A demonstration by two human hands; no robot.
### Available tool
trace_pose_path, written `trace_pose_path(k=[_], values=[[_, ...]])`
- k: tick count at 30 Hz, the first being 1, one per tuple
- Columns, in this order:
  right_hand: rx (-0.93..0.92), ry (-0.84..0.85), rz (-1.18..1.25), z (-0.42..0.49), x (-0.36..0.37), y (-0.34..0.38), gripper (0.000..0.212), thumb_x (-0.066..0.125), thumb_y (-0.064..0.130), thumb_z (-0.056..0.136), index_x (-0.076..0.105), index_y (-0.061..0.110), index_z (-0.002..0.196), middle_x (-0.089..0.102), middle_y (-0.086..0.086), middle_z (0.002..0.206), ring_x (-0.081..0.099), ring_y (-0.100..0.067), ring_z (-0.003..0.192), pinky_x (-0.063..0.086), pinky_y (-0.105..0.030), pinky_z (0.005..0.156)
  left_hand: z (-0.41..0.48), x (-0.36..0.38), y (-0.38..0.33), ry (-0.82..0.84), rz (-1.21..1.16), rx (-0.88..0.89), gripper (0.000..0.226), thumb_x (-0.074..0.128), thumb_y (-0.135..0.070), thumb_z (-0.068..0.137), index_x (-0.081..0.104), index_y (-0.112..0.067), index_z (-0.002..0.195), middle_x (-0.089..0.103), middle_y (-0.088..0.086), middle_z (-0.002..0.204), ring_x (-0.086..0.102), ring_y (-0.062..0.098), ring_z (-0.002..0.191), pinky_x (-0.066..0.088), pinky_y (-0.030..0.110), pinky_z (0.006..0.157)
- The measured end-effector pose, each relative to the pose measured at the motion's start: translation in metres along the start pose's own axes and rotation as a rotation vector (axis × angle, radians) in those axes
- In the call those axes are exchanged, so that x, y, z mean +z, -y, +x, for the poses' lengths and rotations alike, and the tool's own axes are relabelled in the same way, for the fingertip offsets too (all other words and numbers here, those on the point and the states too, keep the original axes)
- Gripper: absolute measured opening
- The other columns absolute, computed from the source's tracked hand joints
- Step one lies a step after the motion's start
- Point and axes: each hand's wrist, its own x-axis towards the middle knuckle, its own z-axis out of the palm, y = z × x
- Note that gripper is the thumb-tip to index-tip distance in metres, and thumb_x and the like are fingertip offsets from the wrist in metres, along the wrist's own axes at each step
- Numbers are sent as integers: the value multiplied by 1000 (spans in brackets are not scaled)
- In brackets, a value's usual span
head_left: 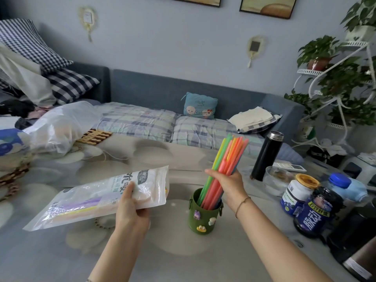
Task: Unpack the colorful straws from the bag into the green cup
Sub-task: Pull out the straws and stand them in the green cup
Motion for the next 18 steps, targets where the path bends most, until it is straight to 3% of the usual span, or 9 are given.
trace_pose_path(k=[3,6,9,12,13,15,17,18], values=[[-30,62,-19,-2,-6,3,36,81,9,67,63,21,96,69,3,89,64,-6,76,49,-13,53,0,-1,2,2,4,10,13,64,-20,89,59,-18,101,73,-6,75,69,7,65,59,24,55],[-46,144,-71,-2,-13,13,40,82,12,67,61,23,99,69,-1,99,64,-9,86,49,-20,63,-2,1,3,-8,4,21,20,63,-18,90,57,-17,108,68,-5,87,65,9,75,59,24,55],[-99,179,-171,-7,-20,25,68,84,17,65,46,19,122,64,-1,110,62,-18,104,52,-30,81,-2,3,6,9,15,25,19,63,-17,90,59,-17,108,70,-6,84,66,8,73,59,24,54],[-211,2,-195,-22,-27,30,92,82,26,68,26,19,140,49,2,131,49,-15,119,40,-36,101,-4,4,9,24,23,42,19,63,-17,90,59,-18,108,72,-7,76,68,6,67,58,27,64],[-307,-94,-208,-30,-28,30,88,79,29,71,26,18,141,45,1,135,45,-13,121,37,-32,102,-5,5,9,27,21,45,20,63,-17,90,59,-18,110,71,-6,80,68,7,69,56,28,65],[-601,-242,-221,-50,-30,27,57,69,24,82,41,13,131,49,-1,130,49,-14,117,39,-30,99,-5,6,11,27,24,47,22,62,-17,90,58,-18,112,70,-5,86,67,7,71,55,28,66],[-836,-263,-221,-68,-24,19,19,56,12,92,56,9,110,58,-3,110,56,-15,101,45,-29,88,-5,5,12,38,32,48,14,62,-18,90,61,-16,104,74,-6,77,70,6,61,57,28,59],[-891,-231,-208,-77,-18,13,12,52,8,93,59,10,102,59,-3,103,57,-12,95,45,-23,82,-5,5,14,41,39,51,8,62,-18,90,62,-15,98,75,-6,70,70,6,56,58,27,56]])
